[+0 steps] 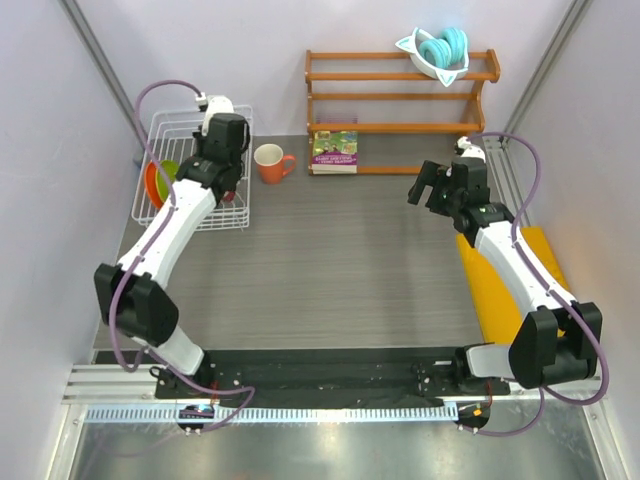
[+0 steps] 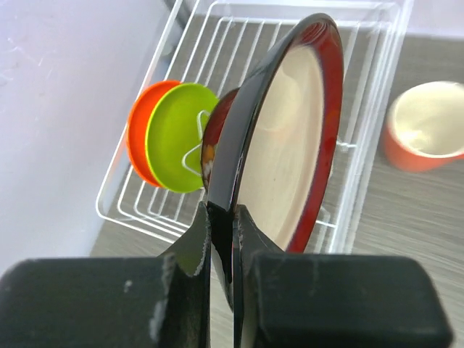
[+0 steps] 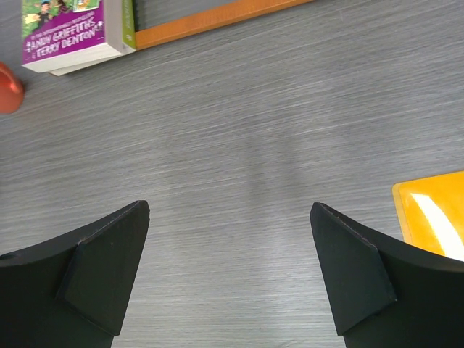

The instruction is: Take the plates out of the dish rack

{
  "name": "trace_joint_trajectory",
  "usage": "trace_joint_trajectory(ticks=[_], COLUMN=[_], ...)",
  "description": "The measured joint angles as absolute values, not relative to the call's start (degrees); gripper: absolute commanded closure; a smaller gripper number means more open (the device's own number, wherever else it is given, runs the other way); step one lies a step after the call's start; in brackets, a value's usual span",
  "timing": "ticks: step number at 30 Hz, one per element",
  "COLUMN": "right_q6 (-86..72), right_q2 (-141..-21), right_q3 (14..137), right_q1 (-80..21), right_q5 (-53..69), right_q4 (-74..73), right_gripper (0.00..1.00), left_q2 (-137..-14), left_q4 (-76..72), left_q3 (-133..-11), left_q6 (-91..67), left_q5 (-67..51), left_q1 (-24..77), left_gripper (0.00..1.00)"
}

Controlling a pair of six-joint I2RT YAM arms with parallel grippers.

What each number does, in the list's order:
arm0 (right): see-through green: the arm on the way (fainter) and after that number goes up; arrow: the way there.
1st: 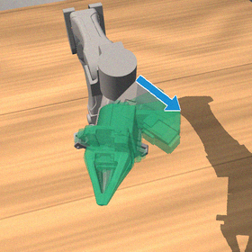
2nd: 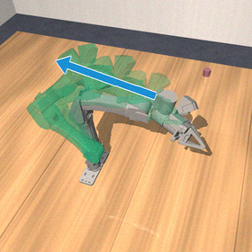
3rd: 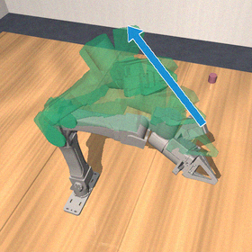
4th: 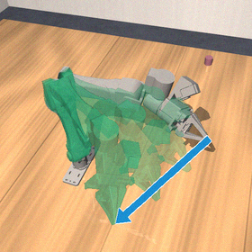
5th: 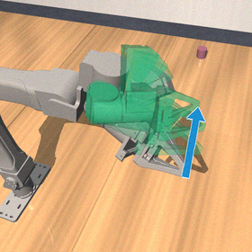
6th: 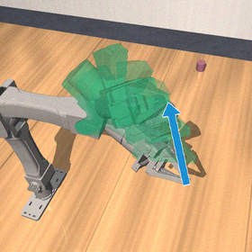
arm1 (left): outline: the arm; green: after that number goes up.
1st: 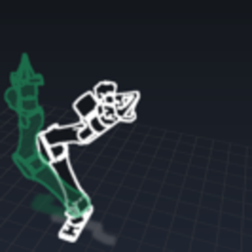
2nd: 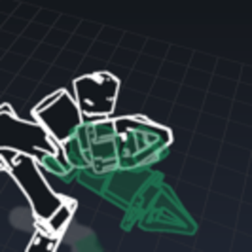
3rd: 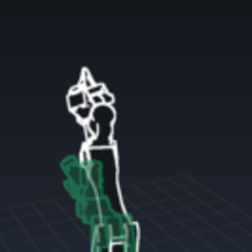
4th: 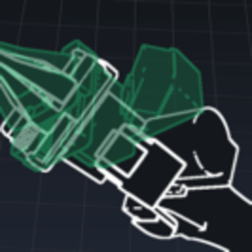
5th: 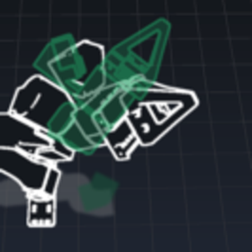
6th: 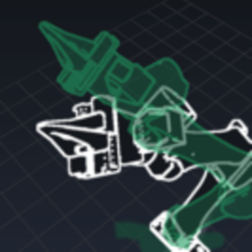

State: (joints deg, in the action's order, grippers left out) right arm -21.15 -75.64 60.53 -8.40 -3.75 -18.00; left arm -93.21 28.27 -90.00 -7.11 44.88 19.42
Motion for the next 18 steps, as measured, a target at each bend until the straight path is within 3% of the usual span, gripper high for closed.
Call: trace_joint_trajectory(ticks=[11,18], right_q6=[-21.9,-22.3], right_q2=[-75.1,-74.5], right_q3=[60.4,59.4], right_q1=[-8.4,-8.4], right_q5=[2.5,8.8], right_q4=[-16.4,-13.5], right_gripper=[0.00,0.00], left_q2=[-82.1,-81.2], left_q4=[34.7,30.3], left_q3=[-92.5,-82.0], left_q6=[-16.7,-25.5], left_q5=[27.0,9.9], left_q1=[22.0,22.1], left_gripper=[1.00,1.00])
